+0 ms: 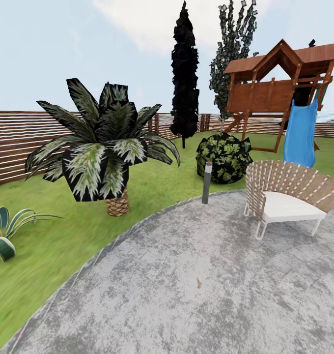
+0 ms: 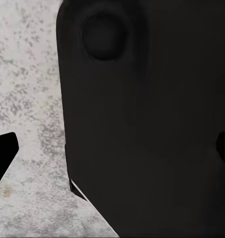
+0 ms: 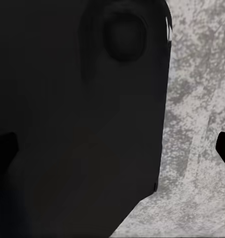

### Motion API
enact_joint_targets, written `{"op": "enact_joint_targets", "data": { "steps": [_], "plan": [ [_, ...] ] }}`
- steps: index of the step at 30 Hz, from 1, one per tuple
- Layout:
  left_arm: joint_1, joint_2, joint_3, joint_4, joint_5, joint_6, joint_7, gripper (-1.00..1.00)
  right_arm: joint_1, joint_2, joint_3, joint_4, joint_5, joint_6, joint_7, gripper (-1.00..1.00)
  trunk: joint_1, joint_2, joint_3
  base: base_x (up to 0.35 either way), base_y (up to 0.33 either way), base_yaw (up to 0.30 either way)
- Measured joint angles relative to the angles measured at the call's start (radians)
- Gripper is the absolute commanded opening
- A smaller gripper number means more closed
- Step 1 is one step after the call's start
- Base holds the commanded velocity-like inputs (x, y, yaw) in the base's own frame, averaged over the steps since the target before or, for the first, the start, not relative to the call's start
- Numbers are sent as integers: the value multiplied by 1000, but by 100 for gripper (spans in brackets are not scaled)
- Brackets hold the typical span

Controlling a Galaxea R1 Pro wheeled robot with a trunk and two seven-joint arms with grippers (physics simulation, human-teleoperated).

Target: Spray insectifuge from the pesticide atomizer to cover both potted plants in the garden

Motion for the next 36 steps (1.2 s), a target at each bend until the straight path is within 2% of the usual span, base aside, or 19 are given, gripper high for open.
{"op": "enact_joint_targets", "data": {
  "steps": [8, 16, 21, 28, 29, 36],
  "plan": [
    [0, -7, 1, -10, -1, -10, -1, 100, -23, 38, 3, -26, 2, 3, 1, 100, 0, 0, 0, 0, 0, 0],
    [0, -2, 4, -25, 5, -54, -1, 100, -36, 79, 2, -52, 3, 1, -1, 100, 0, 0, 0, 0, 0, 0],
    [-4, 0, 5, -35, 7, -61, -1, 100, -37, 79, -1, -56, 2, -4, -3, 100, 0, 0, 1, 0, 0, 0],
    [-8, 19, 5, -75, 6, -61, 0, 100, -36, 73, 0, -71, 4, -40, -4, 100, 0, 0, 1, 0, 0, 0],
    [-11, 20, 5, -165, 6, -61, 1, 100, -37, 69, 1, -80, 4, -148, -5, 100, 0, 0, 1, 0, 0, 0],
    [-21, 26, 6, -182, 2, -62, -1, 100, -36, 33, 1, -151, 4, -155, -5, 100, 0, 0, 1, 0, 0, 0]
  ]
}}
